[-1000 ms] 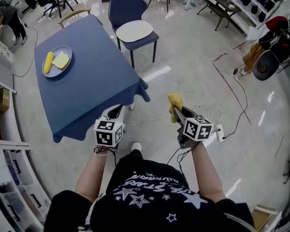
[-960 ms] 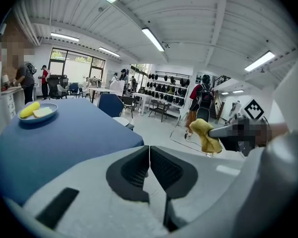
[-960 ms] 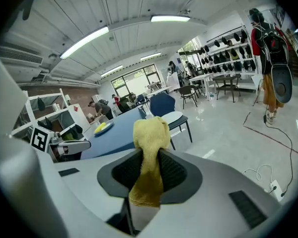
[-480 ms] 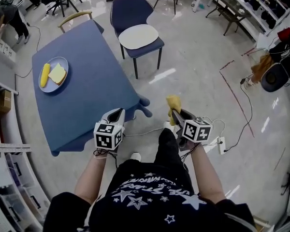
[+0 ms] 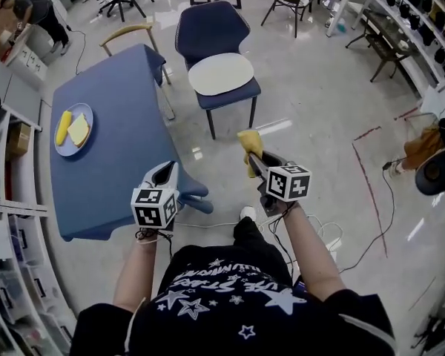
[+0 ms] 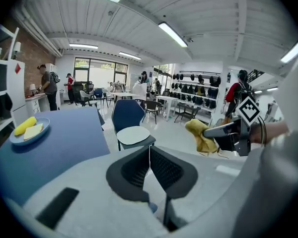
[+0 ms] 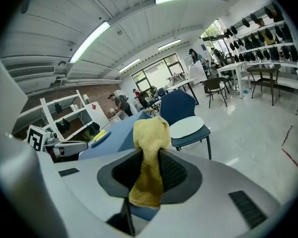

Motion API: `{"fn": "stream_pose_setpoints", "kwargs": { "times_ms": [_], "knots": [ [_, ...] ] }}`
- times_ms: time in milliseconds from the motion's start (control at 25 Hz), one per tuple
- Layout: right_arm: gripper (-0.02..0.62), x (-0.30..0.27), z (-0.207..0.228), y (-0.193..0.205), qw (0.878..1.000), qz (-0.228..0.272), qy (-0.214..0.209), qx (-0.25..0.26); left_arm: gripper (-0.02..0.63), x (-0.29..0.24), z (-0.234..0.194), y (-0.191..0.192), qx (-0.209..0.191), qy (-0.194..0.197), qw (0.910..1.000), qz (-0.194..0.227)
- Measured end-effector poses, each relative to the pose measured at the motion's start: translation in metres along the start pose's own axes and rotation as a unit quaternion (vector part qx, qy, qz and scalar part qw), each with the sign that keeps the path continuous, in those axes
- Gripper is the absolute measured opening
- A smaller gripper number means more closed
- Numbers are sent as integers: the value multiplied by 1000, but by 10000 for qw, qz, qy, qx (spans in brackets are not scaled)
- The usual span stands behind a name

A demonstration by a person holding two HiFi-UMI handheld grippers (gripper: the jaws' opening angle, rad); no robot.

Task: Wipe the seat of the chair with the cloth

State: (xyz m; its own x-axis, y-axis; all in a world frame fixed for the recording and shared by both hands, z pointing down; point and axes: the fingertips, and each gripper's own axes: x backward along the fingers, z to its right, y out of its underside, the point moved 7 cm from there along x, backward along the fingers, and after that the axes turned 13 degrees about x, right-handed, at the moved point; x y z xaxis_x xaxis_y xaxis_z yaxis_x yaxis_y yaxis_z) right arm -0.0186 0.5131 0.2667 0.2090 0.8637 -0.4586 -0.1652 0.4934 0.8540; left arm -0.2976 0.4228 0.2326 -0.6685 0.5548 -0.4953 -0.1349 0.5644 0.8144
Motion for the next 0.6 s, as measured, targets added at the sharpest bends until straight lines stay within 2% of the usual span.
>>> {"fn": "stream_pose_setpoints", "kwargs": {
  "times_ms": [320, 600],
  "knots": [
    [101, -5, 102, -33, 9995, -88, -280, 147, 21, -70, 59, -27, 169, -324, 9992, 163],
    [100, -24, 140, -47, 9995, -150, -288, -18, 21, -102, 60, -35, 240, -467, 9986, -50]
  ]
}}
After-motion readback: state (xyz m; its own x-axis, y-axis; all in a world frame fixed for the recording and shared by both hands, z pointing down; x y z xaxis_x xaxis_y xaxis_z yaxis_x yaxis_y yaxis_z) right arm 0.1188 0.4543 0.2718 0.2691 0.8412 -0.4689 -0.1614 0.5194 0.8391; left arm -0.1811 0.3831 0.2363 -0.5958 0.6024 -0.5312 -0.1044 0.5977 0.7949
